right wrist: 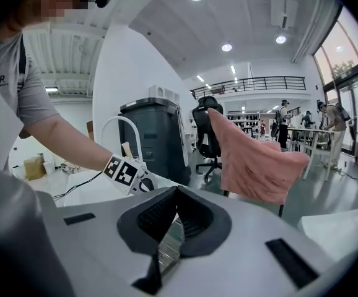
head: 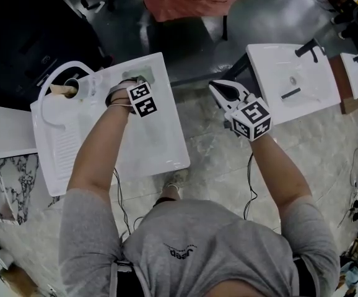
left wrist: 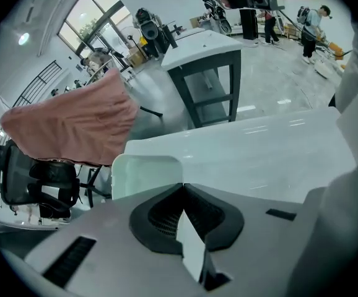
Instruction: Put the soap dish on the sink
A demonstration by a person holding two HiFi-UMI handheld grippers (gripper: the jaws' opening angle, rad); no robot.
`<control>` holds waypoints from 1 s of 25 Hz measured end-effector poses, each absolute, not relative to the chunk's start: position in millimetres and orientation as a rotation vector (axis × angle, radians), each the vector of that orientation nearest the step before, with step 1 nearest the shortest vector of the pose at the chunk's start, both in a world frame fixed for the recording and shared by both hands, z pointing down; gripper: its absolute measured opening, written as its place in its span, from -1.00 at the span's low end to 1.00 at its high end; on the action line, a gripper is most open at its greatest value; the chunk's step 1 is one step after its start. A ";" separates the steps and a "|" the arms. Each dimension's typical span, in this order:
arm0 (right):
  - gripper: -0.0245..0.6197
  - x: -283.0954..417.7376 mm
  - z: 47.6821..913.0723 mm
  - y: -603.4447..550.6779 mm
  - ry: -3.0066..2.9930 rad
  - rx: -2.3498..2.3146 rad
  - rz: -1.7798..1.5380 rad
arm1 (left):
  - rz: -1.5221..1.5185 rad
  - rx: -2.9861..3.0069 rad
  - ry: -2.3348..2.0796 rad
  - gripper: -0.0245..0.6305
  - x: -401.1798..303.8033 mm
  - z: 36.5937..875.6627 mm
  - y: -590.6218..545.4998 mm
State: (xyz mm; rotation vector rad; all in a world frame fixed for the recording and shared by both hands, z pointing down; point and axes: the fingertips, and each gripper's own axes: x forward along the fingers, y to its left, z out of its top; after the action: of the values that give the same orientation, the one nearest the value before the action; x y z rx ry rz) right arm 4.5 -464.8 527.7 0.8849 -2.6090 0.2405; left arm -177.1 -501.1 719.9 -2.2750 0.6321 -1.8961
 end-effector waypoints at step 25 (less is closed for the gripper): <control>-0.74 -9.9 554.1 -486.5 -2.590 0.874 0.280 | -2.062 -2.317 0.594 -0.87 -199.5 747.2 -520.0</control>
State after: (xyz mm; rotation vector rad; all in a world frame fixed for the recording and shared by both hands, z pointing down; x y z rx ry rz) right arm -9.9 -486.5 554.1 0.8739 -2.5900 0.2798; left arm -199.5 -520.0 747.2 -2.3173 0.5942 -2.0620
